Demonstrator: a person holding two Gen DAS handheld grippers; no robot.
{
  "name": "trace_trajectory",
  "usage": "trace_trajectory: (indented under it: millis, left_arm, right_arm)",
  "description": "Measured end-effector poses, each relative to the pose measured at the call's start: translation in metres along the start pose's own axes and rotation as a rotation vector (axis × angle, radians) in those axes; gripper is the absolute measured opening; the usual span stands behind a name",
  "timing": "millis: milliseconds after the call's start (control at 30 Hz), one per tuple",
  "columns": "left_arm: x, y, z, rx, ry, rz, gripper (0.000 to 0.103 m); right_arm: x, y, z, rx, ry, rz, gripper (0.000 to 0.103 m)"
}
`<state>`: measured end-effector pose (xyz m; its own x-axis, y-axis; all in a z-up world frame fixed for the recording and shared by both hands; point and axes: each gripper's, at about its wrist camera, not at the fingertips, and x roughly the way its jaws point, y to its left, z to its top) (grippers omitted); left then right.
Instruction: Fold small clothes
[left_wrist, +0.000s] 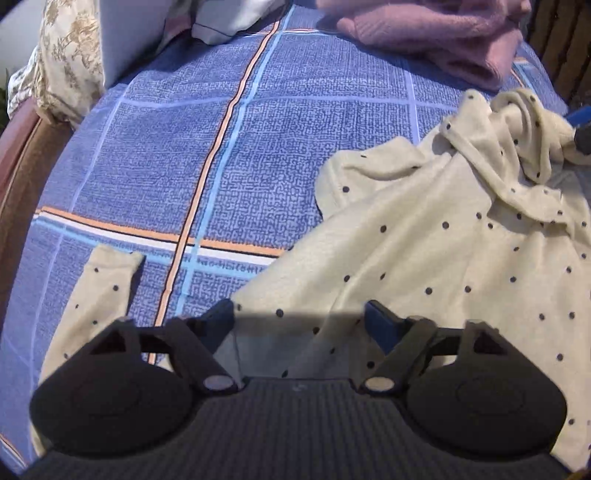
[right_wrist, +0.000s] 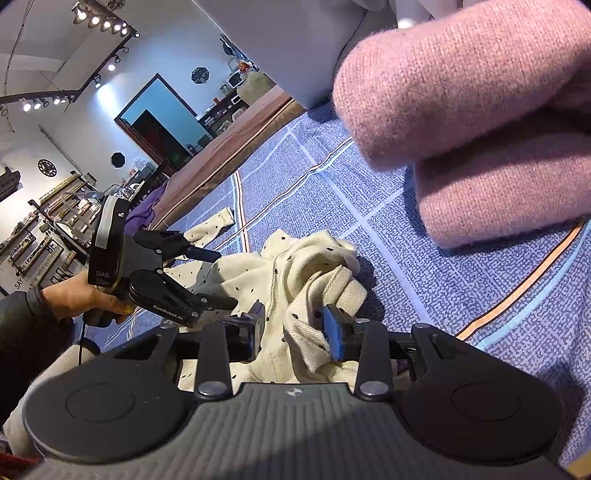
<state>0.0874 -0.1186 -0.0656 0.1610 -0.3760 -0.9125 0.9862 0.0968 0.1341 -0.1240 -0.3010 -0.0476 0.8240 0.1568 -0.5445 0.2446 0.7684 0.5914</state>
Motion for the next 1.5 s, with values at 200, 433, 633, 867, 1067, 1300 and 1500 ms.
trace_trajectory:
  millis: [200,433,633,867,1067,1300,1500]
  left_arm:
    - [-0.021,0.022,-0.009,-0.131,-0.067,0.003,0.003]
    - [-0.064,0.116,-0.049,-0.508,-0.169,0.271,0.003]
    - [-0.125,0.199,-0.132,-0.941,-0.2,0.533,0.004]
    - [-0.135,0.203,-0.154,-0.881,-0.04,0.589,0.06]
    - [-0.115,0.151,-0.135,-0.843,-0.087,0.457,0.092]
    - [-0.053,0.116,-0.141,-0.808,0.083,0.4,0.092]
    - [-0.045,0.118,-0.165,-0.863,0.101,0.379,0.103]
  right_arm:
    - [-0.001,-0.004,0.0,-0.001,0.002,0.001,0.064]
    - [-0.003,0.001,0.003,-0.024,0.0,0.0,0.069]
    - [0.005,0.009,0.01,-0.053,-0.003,0.005,0.077]
    - [0.038,0.043,0.019,-0.19,0.03,0.093,0.08]
    - [0.111,0.115,0.033,-0.414,0.07,0.238,0.08]
    - [0.243,0.189,0.025,-0.623,0.197,0.161,0.078]
    - [0.234,0.169,0.023,-0.683,0.073,-0.008,0.0]
